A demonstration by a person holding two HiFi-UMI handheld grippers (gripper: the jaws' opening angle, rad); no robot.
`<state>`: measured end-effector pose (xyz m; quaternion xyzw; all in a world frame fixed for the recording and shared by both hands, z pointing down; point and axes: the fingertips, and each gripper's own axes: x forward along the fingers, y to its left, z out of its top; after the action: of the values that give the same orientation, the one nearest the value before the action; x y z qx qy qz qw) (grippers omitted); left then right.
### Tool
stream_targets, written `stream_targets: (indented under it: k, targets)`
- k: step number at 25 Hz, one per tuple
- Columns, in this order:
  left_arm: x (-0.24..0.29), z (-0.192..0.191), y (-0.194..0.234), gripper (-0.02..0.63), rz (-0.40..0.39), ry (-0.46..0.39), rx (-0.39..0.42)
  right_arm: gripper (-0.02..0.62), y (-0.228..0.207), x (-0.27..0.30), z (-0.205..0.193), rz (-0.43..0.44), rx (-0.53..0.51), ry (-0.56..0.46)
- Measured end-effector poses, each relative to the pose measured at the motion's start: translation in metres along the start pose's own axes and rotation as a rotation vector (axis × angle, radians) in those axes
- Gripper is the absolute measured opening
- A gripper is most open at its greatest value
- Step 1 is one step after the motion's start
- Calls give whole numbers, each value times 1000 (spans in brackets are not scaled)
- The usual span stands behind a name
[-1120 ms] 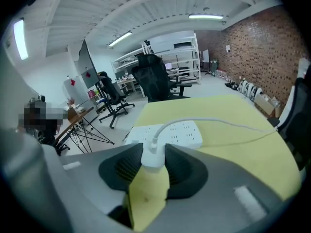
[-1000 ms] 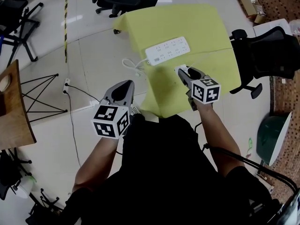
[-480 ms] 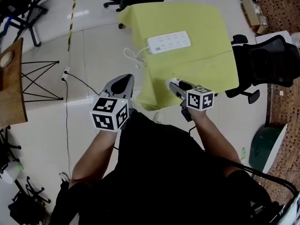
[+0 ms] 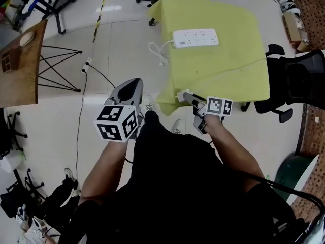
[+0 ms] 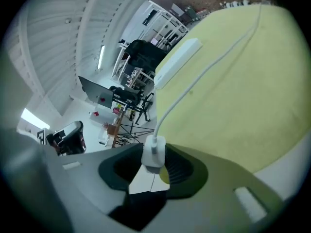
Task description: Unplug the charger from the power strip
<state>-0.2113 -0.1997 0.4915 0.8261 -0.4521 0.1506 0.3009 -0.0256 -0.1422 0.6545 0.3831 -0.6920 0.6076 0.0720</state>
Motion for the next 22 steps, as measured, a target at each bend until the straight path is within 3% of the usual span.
stream_targets:
  k: [6,13,22]
  targets:
    - [-12,-9,-12,8,20,-2,5,155,-10,2,-5,-7,31,9]
    - [-19,-11,-31,8,39,-31,5,258,-10,-7,-6,-26,-47,52]
    - [-30,-22,-61,8,69,-61,4,242,-11,-45,-3,-3,-114,25]
